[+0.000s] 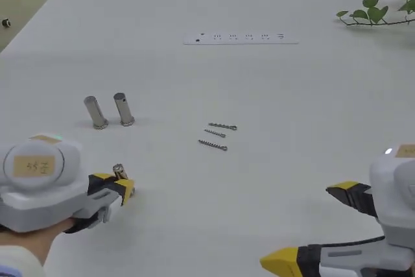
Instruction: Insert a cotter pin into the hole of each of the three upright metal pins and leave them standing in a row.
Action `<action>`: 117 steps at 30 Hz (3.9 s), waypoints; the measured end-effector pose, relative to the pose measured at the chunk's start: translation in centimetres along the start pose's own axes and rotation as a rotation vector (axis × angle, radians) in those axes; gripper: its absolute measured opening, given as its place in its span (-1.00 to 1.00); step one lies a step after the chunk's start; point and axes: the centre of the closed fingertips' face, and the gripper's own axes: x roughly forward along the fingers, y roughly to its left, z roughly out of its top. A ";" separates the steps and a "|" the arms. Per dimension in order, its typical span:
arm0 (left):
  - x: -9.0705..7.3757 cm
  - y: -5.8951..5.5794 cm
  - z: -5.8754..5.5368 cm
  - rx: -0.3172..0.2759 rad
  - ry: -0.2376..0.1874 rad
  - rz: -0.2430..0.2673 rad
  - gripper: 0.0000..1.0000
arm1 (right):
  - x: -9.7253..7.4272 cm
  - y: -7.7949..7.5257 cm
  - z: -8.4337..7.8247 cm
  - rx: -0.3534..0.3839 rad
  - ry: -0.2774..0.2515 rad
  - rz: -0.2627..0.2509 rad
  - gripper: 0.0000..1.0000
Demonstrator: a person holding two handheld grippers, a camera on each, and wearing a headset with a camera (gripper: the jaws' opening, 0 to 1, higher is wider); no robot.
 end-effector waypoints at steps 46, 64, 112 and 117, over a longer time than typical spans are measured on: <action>-0.4 -1.2 -1.5 0.022 0.040 -0.030 -0.67 | 0.4 0.6 -0.3 -0.008 0.012 0.020 0.94; -2.7 -1.9 0.2 -0.058 -0.073 -0.196 0.10 | 0.3 0.5 0.1 -0.024 0.025 0.012 0.94; -3.6 -2.4 -0.7 -0.001 -0.047 -0.327 0.99 | -0.9 -3.8 2.0 -0.156 0.133 -0.022 0.92; -3.8 -2.2 -0.9 -0.001 -0.045 -0.324 0.99 | -0.7 -3.7 3.2 -0.203 0.152 0.003 0.92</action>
